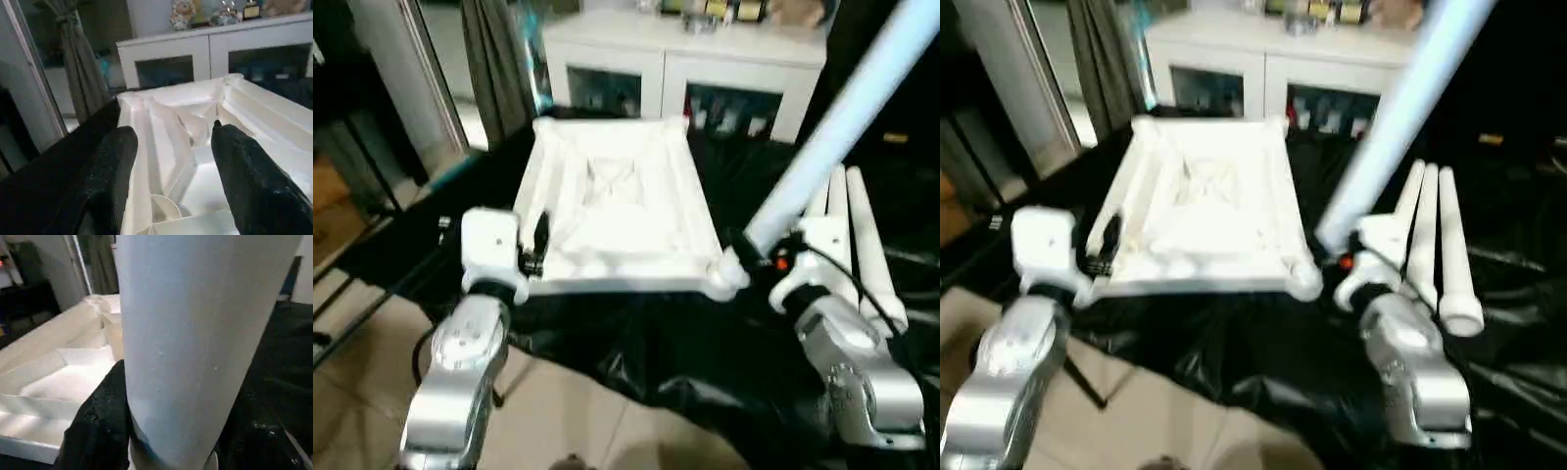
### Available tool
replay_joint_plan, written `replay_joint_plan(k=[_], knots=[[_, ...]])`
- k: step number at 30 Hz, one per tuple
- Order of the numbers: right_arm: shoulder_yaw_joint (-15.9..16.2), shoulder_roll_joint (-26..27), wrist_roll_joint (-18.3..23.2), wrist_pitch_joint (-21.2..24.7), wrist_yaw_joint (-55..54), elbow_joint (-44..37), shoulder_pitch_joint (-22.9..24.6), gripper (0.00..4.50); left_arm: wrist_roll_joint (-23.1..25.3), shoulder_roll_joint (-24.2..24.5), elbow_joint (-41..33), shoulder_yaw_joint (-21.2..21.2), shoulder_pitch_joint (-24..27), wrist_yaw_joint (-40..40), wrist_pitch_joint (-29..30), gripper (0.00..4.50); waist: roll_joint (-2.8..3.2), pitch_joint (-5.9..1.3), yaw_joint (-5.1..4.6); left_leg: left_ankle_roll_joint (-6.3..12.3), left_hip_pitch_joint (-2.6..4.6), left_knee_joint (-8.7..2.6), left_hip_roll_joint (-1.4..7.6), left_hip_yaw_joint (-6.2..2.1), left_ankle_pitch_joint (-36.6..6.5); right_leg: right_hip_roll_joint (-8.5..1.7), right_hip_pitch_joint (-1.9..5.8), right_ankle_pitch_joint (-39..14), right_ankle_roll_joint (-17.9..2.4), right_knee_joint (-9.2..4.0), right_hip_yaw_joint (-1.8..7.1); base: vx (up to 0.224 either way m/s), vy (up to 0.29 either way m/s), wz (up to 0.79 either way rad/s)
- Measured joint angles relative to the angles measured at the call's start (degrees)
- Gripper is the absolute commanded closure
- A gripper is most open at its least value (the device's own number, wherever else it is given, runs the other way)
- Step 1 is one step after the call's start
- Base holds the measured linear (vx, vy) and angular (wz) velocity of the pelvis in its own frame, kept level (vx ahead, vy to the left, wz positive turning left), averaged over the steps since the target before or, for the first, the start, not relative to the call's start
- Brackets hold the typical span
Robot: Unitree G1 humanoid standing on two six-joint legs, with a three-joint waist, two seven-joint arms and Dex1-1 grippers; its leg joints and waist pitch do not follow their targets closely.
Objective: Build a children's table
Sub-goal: Pick table leg
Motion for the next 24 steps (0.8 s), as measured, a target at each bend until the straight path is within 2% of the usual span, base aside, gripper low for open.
replay_joint_plan(k=[5, 6, 7, 8, 9, 10, 11, 12, 14, 15, 16, 17, 19, 24], knots=[[0.1, 0.7, 0.0, 1.1, -1.0, -1.7, 2.2, 2.61, -0.9, -1.2, 4.8, 0.3, -2.3, -0.4, -1.5, 1.68, 0.02, 0.01, -1.81, 0.03, 0.11, -0.46, 0.22, 0.78, 0.0, -0.13, 0.34, 0.7, 0.2, -1.2, 0.11, 0.0, 0.0, 0.0], [0.3, 0.5, 0.0, 1.7, -0.9, -2.3, 2.2, 2.61, -1.0, -1.4, 5.3, 0.2, -2.6, -0.5, -2.0, 1.68, 0.03, 0.01, -2.07, 0.53, 0.1, -0.61, 0.23, 0.9, 0.4, -0.18, 0.34, 0.8, 0.2, -1.34, 0.06, 0.0, 0.0, 0.0], [0.5, 0.3, 0.0, 1.8, -0.8, -2.7, 2.2, 2.61, -1.1, -1.7, 5.5, 0.1, -2.6, -0.6, -2.2, 1.68, 0.07, -0.01, -2.23, 0.36, 0.36, -0.63, 0.52, 1.43, 0.6, 0.08, 0.12, 0.9, 0.5, -1.56, 0.55, 0.001, 0.032, -0.19], [0.8, 0.2, 0.1, 2.1, -0.7, -3.3, 2.0, 2.61, -1.2, -2.1, 6.1, -0.2, -2.5, -0.9, -2.5, 1.68, 0.03, -0.01, -2.02, 0.27, 1.11, -0.71, 1.37, 2.91, 0.6, 0.75, 0.1, 1.3, 0.7, -2.1, 1.73, -0.006, 0.044, -0.45], [1.2, 0.1, 0.2, 2.1, -0.5, -4.0, 1.9, 2.61, -1.2, -2.4, 6.6, -0.5, -2.5, -1.4, -3.1, 1.68, -0.24, 0.04, -2.08, 0.26, 1.53, -0.71, 1.59, 3.76, 0.5, 1.09, -0.17, 1.5, 1.0, -2.17, 2.68, -0.006, 0.044, -0.45], [1.4, -0.2, 0.1, 2.1, -0.2, -4.1, 1.8, 2.61, -1.3, -2.7, 6.6, -1.0, -2.3, -1.8, -3.7, 1.68, -0.56, 0.1, -2.16, 0.26, 1.77, -0.71, 1.67, 4.17, 0.5, 1.47, -0.36, 1.6, 1.2, -2.27, 3.54, 0.004, 0.05, -0.56], [1.4, -0.5, 0.1, 2.1, 0.2, -4.1, 1.7, 2.61, -1.4, -2.9, 6.6, -1.5, -2.2, -2.2, -4.1, 1.68, -0.83, 0.18, -2.26, 0.3, 2.03, -0.71, 1.69, 4.39, 0.5, 1.59, -0.49, 1.7, 1.3, -2.39, 3.94, 0.028, 0.056, -0.53], [1.6, -0.9, 0.0, 2.2, 0.4, -3.9, 1.5, 2.61, -1.5, -3.4, 6.4, -2.1, -1.8, -2.7, -4.2, 1.68, -1.39, 0.34, -2.64, 0.55, 2.23, -0.71, 1.65, 4.4, -0.1, 1.4, -0.23, 1.7, 1.3, -2.58, 3.97, 0.028, 0.056, -0.53], [1.6, -1.0, 0.0, 2.2, 0.6, -3.5, 0.8, 2.61, -1.7, -4.0, 6.3, -3.0, -1.6, -2.9, -4.2, 1.68, -2.06, 0.49, -3.64, 0.74, 2.3, -1.15, 1.3, 3.94, -0.2, 0.46, -0.07, 1.7, 1.3, -3.15, 2.85, 0.045, 0.055, -0.28], [1.7, -1.1, 0.0, 2.2, 0.8, -3.4, 0.2, 2.61, -1.7, -4.1, 6.2, -3.3, -1.1, -2.9, -4.2, 1.68, -2.33, 0.61, -4.46, 0.83, 2.79, -1.53, 1.16, 3.78, -0.3, 0.13, 0.42, 1.7, 1.3, -3.77, 2.32, 0.043, 0.048, -0.19], [1.7, -1.2, 0.0, 2.2, 0.9, -3.4, -0.1, 2.61, -1.7, -4.0, 6.2, -3.6, -0.7, -2.9, -4.2, 1.68, -2.4, 0.63, -4.98, 0.81, 3.22, -1.82, 1.17, 3.71, -0.4, -0.08, 0.9, 1.7, 1.3, -4.26, 1.84, 0.0, 0.0, 0.0], [1.8, -1.4, 0.0, 2.2, 1.4, -3.4, -0.4, 2.61, -1.6, -4.0, 5.7, -3.6, -0.2, -2.9, -4.2, 1.68, -2.69, 0.81, -5.3, 0.73, 3.94, -2.12, 1.07, 3.77, -0.7, -0.42, 1.48, 1.7, 1.3, -4.54, 1.53, 0.063, 0.024, -0.07], [2.0, -2.1, 0.0, 2.3, 2.3, -3.4, -0.6, 2.61, -1.6, -4.0, 4.2, -3.8, 1.5, -2.9, -4.3, 1.68, -2.99, 0.93, -5.41, 0.66, 4.98, -2.62, 1.03, 3.77, -1.0, -0.66, 2.61, 1.7, 1.2, -5.27, 1.07, 0.066, 0.017, -0.06], [2.2, -2.4, 0.0, 2.3, 2.6, -2.8, -0.6, 2.61, -1.2, -3.8, 3.4, -3.8, 3.0, -3.0, -4.2, 1.68, -3.02, 0.9, -4.98, 0.7, 5.77, -2.82, 1.06, 3.92, -1.9, -1.08, 3.74, 1.5, 0.7, -5.61, 0.36, 0.09, 0.0, 0.05]])
